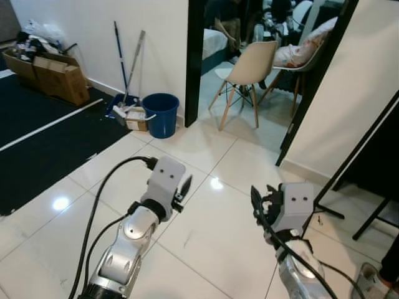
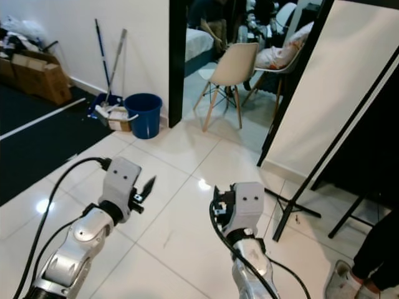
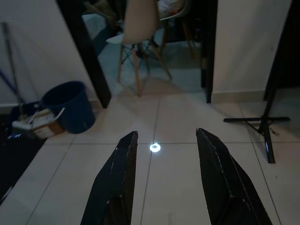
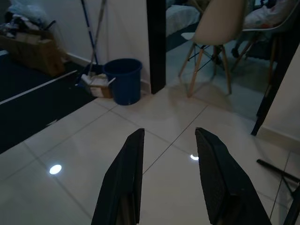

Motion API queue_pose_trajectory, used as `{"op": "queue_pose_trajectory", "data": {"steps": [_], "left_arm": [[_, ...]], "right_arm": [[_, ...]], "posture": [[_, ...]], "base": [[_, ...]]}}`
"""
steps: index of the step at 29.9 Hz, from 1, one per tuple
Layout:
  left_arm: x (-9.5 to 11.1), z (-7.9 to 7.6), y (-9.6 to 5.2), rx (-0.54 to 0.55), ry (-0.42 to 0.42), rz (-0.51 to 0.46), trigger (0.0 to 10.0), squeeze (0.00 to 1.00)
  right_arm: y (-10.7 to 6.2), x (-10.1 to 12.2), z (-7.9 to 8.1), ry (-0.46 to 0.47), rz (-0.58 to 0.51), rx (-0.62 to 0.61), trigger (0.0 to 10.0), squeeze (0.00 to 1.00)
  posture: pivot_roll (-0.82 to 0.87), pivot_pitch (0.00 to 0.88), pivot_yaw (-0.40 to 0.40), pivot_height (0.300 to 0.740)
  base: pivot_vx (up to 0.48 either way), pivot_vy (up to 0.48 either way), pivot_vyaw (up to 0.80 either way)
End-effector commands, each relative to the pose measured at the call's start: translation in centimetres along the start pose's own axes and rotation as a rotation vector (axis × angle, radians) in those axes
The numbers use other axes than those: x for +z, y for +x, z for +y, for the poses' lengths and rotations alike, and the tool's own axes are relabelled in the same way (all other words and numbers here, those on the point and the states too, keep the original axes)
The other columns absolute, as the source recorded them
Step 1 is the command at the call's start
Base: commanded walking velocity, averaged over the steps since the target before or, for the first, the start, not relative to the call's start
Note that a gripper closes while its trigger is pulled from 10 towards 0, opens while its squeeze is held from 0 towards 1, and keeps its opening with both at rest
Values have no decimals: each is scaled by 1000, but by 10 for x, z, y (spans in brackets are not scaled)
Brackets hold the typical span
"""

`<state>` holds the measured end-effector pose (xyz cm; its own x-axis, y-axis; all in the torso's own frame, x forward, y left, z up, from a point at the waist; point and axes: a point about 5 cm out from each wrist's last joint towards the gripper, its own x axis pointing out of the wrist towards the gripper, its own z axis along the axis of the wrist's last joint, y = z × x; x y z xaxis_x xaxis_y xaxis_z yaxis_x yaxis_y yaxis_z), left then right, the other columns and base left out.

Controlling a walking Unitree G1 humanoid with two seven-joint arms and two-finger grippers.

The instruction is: Setting the table

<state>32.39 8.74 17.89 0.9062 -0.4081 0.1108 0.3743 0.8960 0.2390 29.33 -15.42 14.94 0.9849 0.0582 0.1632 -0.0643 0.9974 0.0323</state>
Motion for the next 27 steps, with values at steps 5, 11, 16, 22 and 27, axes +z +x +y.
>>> {"op": "queue_pose_trajectory", "data": {"steps": [5,11,16,22,27], "left_arm": [[-3,-5,-1,-18,-8,10,10000,0],[-2,-5,0,-22,-5,9,10000,0],[-2,-4,0,-24,-4,8,10000,0],[-2,-4,0,-27,-2,9,10000,0],[-2,-4,0,-28,0,8,10000,0]], "right_arm": [[-2,-3,-3,-3,9,-15,10000,0],[-2,-2,-5,43,7,-33,10000,0],[-2,-3,-7,58,8,-45,10000,0],[-1,-3,-7,54,11,-38,10000,0],[-1,-3,-6,53,11,-35,10000,0]], "posture": [[18,106,58,740],[18,106,62,740],[20,105,65,740],[21,103,67,740],[22,97,68,740]], "base": [[480,0,0],[480,0,0],[480,0,0],[480,0,0],[480,0,0]]}}
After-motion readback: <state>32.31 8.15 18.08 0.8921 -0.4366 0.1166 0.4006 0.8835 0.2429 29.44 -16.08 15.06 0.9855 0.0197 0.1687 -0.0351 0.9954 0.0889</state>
